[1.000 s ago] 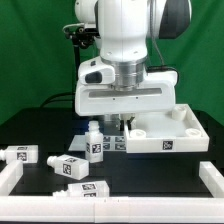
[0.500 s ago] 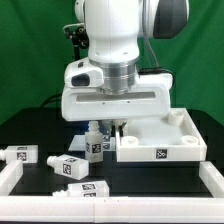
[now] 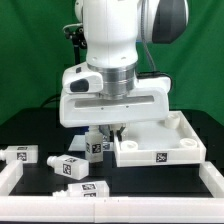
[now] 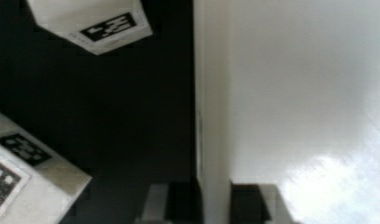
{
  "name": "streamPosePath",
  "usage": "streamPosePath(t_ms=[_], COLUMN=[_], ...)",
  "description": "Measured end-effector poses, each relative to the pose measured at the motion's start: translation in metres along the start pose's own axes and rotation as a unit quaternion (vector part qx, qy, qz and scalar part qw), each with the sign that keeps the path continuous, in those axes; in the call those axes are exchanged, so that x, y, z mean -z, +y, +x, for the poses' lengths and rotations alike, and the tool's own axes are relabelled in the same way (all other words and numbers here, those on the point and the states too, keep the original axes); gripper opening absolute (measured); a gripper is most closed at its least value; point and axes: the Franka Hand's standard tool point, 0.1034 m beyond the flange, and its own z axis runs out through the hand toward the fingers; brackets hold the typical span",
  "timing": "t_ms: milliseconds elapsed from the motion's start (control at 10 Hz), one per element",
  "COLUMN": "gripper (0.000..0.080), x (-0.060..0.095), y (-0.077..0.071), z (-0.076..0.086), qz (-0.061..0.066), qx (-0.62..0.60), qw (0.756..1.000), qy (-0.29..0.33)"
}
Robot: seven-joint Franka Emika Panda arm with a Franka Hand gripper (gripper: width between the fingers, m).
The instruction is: Assemble one leg
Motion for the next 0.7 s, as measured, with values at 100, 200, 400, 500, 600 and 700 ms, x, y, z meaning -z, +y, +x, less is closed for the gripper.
streamPosePath(t_ms=[100,200,400,500,600,700], gripper=[0.0054,0.0054,0.0054,0.0054,0.0054,0.0054], x=[-0.008,-0.011,-0.008,-0.009,-0.008,-0.01], y=[0.001,0.003,0.004,0.003,0.001,0.002], z=[0.002,0.016,0.047,0.061,0.071,0.07], qz=[-0.001,-0.003,-0.007,-0.009,-0.01,-0.01], qx=[-0.017,-0.03,-0.033,-0.033,-0.029,-0.03], qw=[1.0,0.999,0.999,0.999,0.999,0.999], qy=[-0.006,-0.009,0.0,0.005,0.012,0.011])
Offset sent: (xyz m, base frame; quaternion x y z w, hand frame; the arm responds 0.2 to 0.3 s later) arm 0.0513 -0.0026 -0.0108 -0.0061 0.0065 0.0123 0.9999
